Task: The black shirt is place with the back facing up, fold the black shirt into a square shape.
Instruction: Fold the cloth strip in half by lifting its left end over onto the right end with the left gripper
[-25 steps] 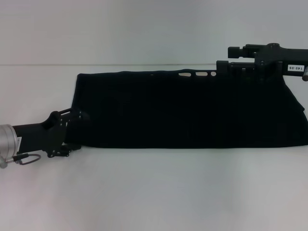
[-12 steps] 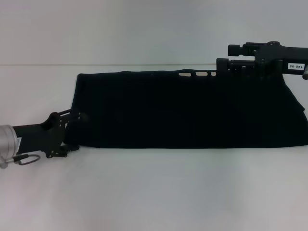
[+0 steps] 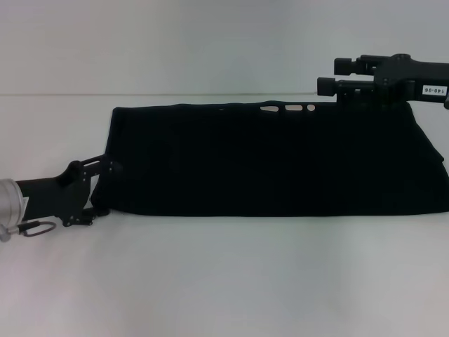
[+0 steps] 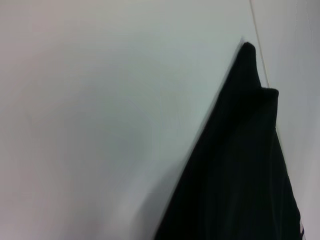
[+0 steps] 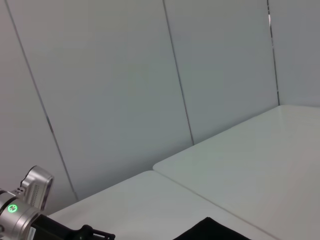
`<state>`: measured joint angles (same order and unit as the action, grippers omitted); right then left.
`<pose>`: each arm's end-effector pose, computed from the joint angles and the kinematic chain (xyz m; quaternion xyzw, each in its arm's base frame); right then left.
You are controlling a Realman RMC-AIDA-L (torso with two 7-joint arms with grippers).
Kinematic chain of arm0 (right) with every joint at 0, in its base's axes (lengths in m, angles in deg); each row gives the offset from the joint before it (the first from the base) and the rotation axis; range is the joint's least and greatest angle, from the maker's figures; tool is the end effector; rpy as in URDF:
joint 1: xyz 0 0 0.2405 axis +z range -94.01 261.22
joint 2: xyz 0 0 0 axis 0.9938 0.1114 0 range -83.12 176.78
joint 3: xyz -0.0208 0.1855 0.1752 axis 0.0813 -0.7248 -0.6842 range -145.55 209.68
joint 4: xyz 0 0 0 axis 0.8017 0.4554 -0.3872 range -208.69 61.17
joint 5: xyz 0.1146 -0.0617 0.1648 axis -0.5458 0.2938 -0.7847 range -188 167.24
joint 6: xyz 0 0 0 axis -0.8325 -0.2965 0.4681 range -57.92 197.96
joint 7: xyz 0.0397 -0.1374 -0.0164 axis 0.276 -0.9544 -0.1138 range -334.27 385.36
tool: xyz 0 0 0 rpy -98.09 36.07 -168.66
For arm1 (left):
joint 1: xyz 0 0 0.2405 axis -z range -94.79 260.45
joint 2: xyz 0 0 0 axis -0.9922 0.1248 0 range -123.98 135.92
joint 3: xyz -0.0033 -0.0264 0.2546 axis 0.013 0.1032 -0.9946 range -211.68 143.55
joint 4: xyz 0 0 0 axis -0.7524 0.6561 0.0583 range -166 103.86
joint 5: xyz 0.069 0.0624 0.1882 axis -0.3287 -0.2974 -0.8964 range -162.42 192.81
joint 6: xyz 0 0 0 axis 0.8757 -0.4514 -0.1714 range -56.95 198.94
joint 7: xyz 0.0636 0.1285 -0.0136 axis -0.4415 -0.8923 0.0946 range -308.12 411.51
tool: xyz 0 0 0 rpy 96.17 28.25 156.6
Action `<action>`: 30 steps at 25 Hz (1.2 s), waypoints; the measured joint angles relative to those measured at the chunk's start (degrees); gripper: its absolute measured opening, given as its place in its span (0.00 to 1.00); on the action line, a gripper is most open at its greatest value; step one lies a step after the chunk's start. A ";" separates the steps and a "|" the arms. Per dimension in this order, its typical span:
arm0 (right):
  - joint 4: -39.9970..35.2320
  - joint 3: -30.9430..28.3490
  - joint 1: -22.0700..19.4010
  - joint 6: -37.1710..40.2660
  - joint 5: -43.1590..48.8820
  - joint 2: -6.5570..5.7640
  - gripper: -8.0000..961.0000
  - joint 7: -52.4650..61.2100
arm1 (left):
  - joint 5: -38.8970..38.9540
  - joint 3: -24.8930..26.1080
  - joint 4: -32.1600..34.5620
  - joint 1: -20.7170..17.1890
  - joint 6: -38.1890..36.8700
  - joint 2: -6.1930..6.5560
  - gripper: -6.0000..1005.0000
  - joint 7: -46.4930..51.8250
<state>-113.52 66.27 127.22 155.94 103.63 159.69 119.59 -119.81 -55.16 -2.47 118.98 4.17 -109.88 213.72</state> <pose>0.1982 0.4132 0.0659 -0.9220 0.2202 0.2657 0.1755 -0.3306 0.3699 0.0151 -0.4684 -0.8304 -0.2646 0.1449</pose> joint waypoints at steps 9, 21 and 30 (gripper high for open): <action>-2.30 0.40 -0.23 0.33 -0.02 0.31 0.78 1.15 | 0.00 -0.16 -0.80 1.24 1.03 0.40 0.95 -1.00; -2.59 0.53 -0.24 0.41 0.05 0.52 0.78 0.99 | 0.01 -2.39 -0.84 2.01 1.17 0.63 0.95 -2.25; -2.60 0.51 -0.04 0.53 0.09 0.52 0.78 0.84 | -0.34 -2.04 -0.90 1.42 1.94 0.69 0.68 -5.08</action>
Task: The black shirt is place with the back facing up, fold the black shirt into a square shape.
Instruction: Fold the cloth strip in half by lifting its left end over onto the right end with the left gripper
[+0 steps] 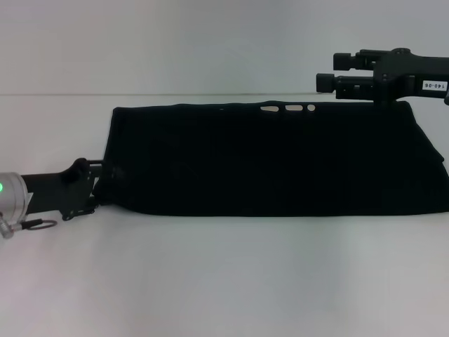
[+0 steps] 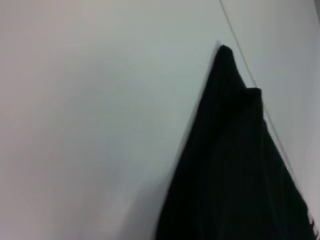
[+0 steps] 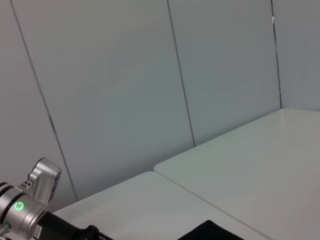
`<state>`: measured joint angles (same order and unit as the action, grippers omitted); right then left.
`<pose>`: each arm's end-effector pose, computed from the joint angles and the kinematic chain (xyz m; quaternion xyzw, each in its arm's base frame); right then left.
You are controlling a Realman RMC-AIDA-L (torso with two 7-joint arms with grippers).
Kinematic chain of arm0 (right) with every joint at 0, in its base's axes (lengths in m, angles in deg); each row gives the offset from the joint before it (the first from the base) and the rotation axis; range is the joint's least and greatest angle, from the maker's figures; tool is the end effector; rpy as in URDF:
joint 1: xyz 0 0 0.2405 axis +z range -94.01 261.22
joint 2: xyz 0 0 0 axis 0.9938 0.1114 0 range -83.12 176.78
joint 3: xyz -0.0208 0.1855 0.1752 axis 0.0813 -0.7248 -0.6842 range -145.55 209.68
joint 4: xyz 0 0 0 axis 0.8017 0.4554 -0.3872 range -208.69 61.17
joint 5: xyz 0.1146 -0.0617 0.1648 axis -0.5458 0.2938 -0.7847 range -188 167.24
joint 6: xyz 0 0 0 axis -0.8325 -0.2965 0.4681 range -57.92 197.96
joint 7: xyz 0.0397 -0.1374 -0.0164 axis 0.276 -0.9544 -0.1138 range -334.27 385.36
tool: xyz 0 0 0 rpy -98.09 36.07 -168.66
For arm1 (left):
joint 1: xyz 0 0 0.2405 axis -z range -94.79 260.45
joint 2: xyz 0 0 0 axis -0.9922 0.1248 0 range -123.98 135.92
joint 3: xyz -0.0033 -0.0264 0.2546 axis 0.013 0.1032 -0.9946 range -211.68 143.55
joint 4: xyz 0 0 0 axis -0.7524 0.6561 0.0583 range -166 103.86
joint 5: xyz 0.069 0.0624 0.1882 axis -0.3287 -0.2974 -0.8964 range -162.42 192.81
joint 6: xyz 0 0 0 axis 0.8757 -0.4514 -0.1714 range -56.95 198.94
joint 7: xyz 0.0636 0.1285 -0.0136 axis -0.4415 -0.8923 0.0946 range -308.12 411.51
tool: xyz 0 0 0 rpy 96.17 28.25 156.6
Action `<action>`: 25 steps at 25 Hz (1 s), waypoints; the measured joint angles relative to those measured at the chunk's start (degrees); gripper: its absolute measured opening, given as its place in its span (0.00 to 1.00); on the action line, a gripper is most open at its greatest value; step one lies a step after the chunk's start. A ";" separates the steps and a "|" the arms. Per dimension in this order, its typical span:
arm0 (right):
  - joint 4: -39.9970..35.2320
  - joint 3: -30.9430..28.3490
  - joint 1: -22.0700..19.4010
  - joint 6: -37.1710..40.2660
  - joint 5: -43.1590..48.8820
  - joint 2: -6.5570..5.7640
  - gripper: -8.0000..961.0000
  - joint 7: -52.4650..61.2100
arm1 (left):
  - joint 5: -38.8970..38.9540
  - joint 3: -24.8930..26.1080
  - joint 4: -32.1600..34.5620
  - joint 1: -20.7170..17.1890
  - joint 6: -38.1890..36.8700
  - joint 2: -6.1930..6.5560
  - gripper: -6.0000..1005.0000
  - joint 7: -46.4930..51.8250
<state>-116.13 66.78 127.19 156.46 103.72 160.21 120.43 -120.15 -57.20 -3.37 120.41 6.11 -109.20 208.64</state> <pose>0.1920 0.4134 0.0690 -0.9251 0.2091 0.2626 0.1774 -0.3263 0.3791 0.0151 -0.5194 -0.8013 -0.2441 0.1687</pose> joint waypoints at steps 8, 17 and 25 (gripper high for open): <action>0.00 0.13 0.24 0.09 -0.01 0.12 0.78 -0.38 | -1.22 -0.05 -0.16 -0.06 0.29 0.04 0.48 -0.28; 0.00 0.30 0.23 0.12 0.07 0.17 0.78 -0.48 | -1.28 -0.20 -0.13 0.31 0.98 0.12 0.21 -1.78; 0.69 1.06 0.38 -2.73 0.20 0.18 0.78 -1.08 | -0.98 0.23 -0.08 -0.23 1.41 -0.01 0.03 -9.55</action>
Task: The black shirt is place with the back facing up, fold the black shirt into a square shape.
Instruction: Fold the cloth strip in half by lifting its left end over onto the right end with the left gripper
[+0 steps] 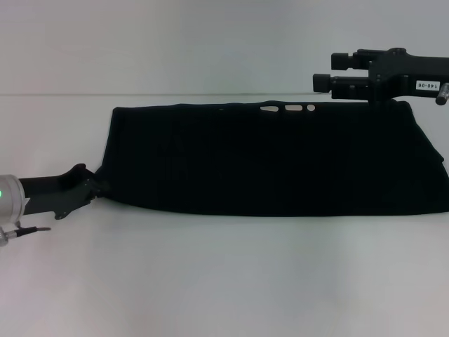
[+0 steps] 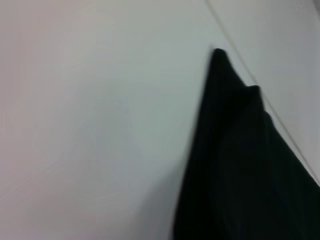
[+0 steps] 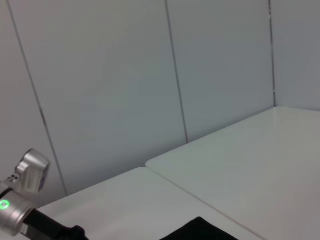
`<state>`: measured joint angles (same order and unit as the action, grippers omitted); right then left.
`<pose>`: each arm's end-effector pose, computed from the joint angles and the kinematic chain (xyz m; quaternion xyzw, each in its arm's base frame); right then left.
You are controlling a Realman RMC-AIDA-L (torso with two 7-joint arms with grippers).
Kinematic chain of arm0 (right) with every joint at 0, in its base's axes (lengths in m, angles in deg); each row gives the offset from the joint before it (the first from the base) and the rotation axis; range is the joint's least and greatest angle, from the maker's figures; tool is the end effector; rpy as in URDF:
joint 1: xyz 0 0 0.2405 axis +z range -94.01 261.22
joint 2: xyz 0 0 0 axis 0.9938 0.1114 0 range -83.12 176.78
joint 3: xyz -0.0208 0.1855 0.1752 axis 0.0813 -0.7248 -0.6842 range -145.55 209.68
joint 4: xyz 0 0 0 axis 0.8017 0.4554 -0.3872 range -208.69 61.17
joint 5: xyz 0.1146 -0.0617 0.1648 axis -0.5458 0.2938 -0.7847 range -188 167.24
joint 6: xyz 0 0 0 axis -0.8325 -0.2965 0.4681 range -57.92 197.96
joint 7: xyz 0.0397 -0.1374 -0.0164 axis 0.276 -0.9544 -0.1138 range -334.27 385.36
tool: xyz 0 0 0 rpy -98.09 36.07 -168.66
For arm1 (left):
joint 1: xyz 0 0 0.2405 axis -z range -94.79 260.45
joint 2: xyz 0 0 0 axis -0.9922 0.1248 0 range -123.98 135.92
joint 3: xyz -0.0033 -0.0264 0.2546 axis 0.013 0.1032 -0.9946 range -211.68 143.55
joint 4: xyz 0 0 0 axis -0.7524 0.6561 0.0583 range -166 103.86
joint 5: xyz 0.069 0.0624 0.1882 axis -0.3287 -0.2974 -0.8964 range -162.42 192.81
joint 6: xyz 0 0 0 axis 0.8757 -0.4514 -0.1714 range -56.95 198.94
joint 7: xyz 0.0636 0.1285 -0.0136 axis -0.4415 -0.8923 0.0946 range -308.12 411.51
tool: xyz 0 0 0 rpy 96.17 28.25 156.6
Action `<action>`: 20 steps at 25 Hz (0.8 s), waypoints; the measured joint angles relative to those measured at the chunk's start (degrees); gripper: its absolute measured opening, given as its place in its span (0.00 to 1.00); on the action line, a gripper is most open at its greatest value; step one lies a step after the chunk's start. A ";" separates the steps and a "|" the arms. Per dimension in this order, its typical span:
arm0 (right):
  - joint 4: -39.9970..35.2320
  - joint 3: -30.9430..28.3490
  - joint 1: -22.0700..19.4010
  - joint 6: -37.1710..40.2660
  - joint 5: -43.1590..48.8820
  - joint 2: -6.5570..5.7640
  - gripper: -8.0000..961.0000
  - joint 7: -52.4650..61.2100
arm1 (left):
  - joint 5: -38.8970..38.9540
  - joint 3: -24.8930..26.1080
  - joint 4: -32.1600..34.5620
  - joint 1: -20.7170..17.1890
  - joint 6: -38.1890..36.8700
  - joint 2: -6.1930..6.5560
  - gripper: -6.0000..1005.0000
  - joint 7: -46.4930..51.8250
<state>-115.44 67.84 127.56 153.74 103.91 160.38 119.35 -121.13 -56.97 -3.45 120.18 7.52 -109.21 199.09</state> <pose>0.1924 0.4186 0.0642 -0.9261 0.2055 0.2523 0.1908 -0.3320 0.3783 0.0156 -0.5803 -0.7568 -0.2232 0.2017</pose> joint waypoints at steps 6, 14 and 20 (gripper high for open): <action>1.55 -0.08 -0.35 -2.23 -0.15 0.15 0.78 0.28 | 1.46 0.22 0.89 -0.71 -2.97 -0.19 0.04 -9.75; 1.62 -1.33 0.06 -3.52 -0.93 2.05 0.78 0.76 | 0.93 0.17 6.01 -4.91 -5.66 0.13 0.05 -13.63; 1.76 -0.85 1.04 -5.63 -2.43 3.22 0.78 0.92 | -1.51 1.88 12.19 -8.23 -9.36 1.13 0.06 -12.88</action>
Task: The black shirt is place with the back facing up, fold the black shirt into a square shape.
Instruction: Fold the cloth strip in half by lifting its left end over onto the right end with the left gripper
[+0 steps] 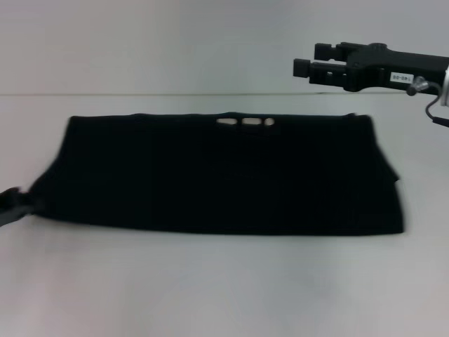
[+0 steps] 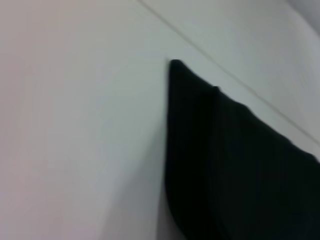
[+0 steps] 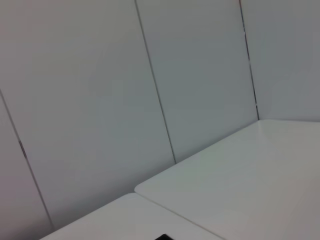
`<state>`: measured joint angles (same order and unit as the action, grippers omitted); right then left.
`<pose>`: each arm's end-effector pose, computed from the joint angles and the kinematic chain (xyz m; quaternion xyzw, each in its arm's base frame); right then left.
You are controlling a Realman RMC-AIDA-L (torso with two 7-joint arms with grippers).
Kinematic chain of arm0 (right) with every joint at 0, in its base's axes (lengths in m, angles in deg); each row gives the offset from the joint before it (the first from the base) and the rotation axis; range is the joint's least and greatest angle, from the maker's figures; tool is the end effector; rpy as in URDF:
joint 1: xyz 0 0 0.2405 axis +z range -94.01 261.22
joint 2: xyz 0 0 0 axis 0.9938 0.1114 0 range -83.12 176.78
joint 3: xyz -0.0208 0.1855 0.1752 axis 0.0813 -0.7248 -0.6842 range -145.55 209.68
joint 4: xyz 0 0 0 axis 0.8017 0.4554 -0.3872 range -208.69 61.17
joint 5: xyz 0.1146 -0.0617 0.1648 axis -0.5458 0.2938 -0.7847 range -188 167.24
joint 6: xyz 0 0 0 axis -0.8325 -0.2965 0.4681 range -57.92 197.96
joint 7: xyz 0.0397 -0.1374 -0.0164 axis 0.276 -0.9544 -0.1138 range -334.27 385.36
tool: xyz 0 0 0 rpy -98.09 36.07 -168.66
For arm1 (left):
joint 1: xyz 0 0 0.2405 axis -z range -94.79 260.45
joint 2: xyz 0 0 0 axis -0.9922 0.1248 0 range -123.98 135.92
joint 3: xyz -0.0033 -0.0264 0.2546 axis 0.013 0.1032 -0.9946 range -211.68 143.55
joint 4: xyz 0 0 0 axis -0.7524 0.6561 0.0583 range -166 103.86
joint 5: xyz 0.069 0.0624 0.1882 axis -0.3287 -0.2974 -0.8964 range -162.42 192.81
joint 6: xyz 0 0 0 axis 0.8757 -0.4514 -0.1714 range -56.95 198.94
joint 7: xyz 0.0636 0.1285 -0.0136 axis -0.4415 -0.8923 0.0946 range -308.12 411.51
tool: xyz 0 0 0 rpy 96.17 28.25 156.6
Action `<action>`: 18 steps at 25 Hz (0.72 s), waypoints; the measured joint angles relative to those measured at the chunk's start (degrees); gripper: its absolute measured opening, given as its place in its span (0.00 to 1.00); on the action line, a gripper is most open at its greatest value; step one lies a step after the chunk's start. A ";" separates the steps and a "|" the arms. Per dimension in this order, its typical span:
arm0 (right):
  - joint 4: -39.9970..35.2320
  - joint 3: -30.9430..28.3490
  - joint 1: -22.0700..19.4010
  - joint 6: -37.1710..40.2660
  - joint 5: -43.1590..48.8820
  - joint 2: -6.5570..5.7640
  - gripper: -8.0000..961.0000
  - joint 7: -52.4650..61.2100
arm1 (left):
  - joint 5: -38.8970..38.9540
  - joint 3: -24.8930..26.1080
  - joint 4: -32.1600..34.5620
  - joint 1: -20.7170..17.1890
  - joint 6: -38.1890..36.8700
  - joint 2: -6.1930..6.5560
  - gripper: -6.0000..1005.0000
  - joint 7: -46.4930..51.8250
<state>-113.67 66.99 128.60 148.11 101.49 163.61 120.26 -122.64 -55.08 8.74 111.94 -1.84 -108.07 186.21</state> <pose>0.1831 0.4265 0.0434 -0.9039 0.2391 0.2886 0.2060 -0.3705 0.3392 0.0714 -0.6541 -0.6834 -0.1886 0.2636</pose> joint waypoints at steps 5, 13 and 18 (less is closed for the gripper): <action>0.56 0.10 1.14 -2.19 -0.08 0.65 0.78 0.02 | -7.47 6.49 3.84 -1.20 -2.69 1.27 0.07 0.03; 0.69 0.13 1.66 -4.23 -0.66 1.32 0.78 -0.20 | -9.67 8.48 6.78 -1.84 -6.41 2.15 0.09 0.33; 0.71 -0.33 1.08 -4.61 -0.81 0.92 0.78 0.01 | -9.57 7.26 5.50 1.31 -8.94 2.19 0.10 0.41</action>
<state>-112.96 66.66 129.67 143.50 100.67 164.52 120.28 -132.21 -47.83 14.24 113.25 -10.78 -105.88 186.61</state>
